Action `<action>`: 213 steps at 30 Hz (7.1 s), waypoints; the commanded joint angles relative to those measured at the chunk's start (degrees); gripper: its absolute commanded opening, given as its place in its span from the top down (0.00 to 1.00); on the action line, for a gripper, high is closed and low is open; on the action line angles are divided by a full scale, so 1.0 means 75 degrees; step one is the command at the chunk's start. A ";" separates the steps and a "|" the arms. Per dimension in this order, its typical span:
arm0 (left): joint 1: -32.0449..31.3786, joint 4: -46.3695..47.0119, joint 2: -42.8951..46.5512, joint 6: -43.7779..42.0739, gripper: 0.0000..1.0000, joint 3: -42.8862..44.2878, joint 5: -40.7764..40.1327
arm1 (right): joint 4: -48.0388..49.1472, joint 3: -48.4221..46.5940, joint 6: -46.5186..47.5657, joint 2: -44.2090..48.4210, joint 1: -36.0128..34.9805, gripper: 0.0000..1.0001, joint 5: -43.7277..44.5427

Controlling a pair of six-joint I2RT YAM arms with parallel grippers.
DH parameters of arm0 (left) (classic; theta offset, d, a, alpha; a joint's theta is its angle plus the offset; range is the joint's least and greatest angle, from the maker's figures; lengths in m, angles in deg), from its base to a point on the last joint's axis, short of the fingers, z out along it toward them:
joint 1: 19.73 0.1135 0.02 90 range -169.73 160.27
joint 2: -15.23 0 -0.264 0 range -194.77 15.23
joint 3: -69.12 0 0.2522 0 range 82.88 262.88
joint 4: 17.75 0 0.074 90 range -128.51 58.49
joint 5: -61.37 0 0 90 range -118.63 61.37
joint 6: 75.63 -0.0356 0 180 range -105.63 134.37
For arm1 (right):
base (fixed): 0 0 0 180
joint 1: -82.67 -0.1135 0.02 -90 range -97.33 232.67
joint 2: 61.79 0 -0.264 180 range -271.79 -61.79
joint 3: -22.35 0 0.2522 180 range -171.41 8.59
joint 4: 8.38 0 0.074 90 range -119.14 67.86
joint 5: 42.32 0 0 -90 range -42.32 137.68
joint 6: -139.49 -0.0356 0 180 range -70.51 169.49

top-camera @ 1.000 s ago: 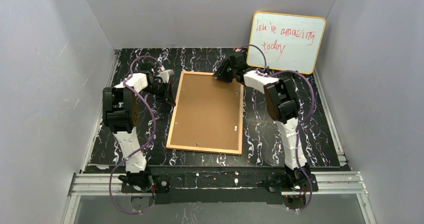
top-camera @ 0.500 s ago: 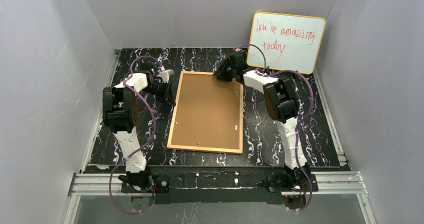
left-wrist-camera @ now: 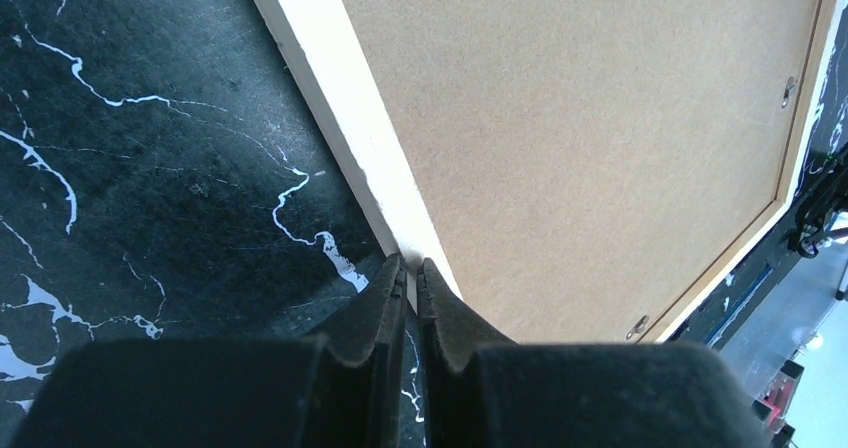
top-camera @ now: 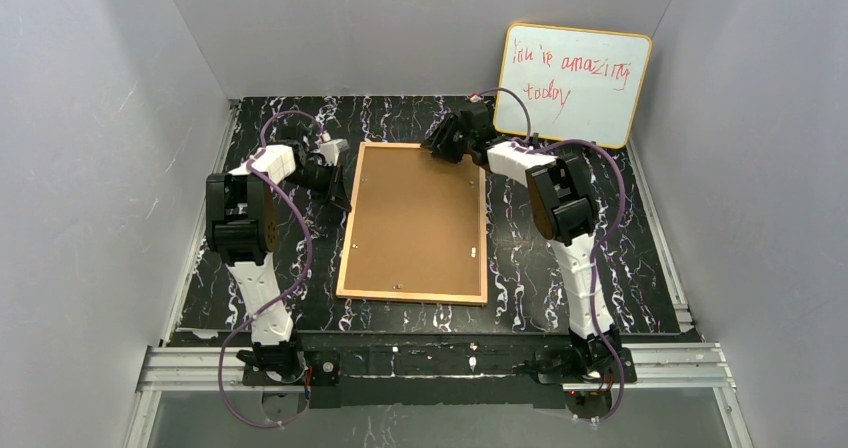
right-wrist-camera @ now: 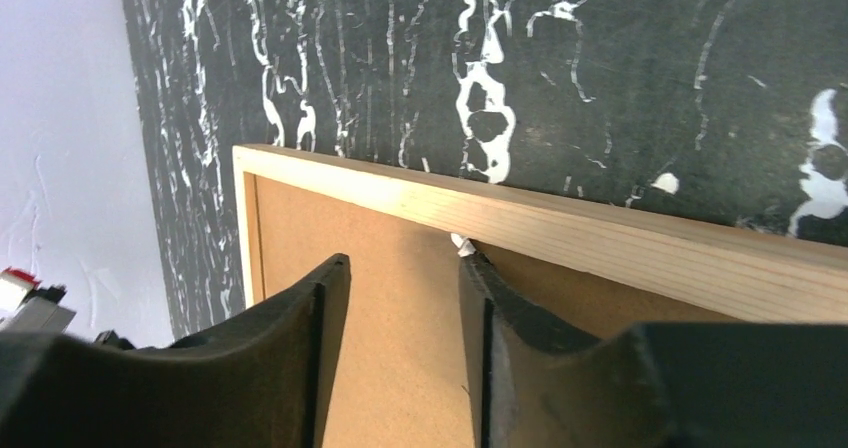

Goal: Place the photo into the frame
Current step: Install the photo frame at the center of the board, then adjust the photo frame at the center of the board.

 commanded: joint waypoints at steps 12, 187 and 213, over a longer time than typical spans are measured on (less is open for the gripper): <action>0.0493 -0.1321 -0.0173 -0.1479 0.99 0.0047 -0.0971 | 0.0027 0.2925 0.0724 0.3618 0.1087 0.21 -0.0107; -0.0564 -0.3194 0.1190 -0.5271 0.82 -0.2243 -0.2471 | -0.2434 0.2563 0.1435 0.2672 0.0782 0.01 -0.1177; 0.1578 -0.1074 -0.1032 -0.1140 0.78 0.3229 -0.2091 | -0.3288 0.4929 0.1694 0.6063 0.1339 0.01 -0.0900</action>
